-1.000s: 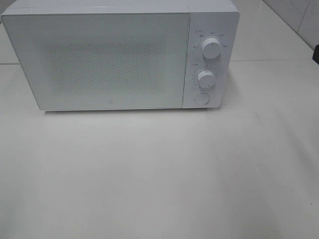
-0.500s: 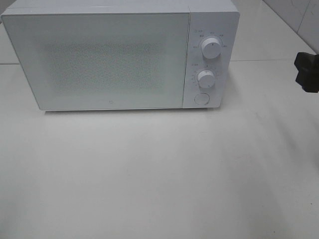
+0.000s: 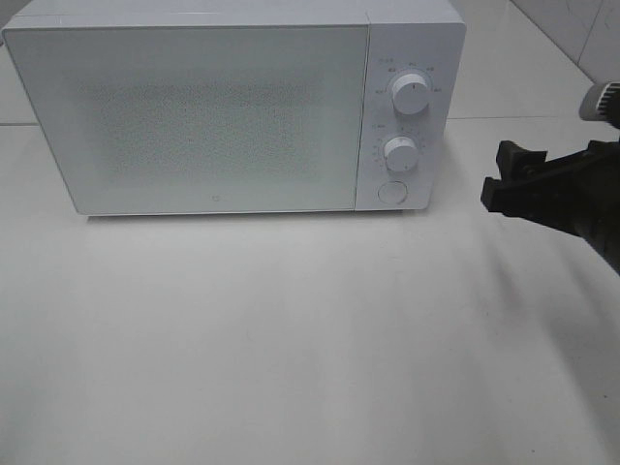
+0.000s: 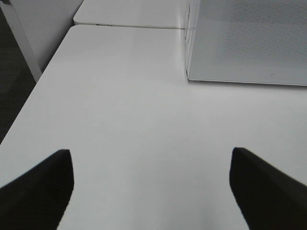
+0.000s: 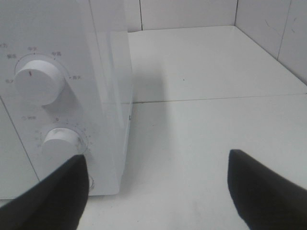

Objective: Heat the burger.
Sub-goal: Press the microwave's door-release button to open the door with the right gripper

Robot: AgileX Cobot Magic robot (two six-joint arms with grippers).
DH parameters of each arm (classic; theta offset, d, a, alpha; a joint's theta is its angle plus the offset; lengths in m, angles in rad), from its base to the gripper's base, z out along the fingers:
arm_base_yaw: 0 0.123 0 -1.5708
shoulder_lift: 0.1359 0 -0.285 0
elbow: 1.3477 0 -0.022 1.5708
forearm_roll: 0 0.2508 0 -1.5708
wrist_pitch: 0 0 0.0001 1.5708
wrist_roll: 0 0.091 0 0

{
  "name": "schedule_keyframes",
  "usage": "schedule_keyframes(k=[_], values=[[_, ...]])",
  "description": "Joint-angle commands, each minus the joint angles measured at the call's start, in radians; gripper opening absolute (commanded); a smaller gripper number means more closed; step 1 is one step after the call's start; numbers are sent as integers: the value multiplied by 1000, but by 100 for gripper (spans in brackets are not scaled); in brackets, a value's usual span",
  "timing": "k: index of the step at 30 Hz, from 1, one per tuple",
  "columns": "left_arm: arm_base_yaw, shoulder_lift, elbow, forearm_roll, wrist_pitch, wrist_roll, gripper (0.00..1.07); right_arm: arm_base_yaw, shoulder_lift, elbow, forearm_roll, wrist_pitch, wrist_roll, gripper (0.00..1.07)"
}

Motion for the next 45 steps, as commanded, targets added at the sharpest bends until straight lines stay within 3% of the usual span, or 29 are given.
schedule_keyframes(k=[1,3,6,14,20,31,37,45], values=[[5,-20,4,-4,-10,0,84,63,25,-4,68,-56,-40,75],[5,-20,4,-4,-10,0,84,162,76,-28,166,-83,-77,75],[5,-20,4,-4,-10,0,84,223,113,-62,235,-83,-100,75],[5,-20,4,-4,-10,0,84,326,187,-151,321,-83,-146,75],[5,-20,4,-4,-10,0,84,374,224,-191,358,-71,-160,75],[5,-20,4,-4,-10,0,84,380,247,-202,375,-3,-101,73],[5,-20,4,-4,-10,0,84,380,247,-202,380,32,78,66],[5,-20,4,-4,-10,0,84,380,247,-202,376,36,538,49]])
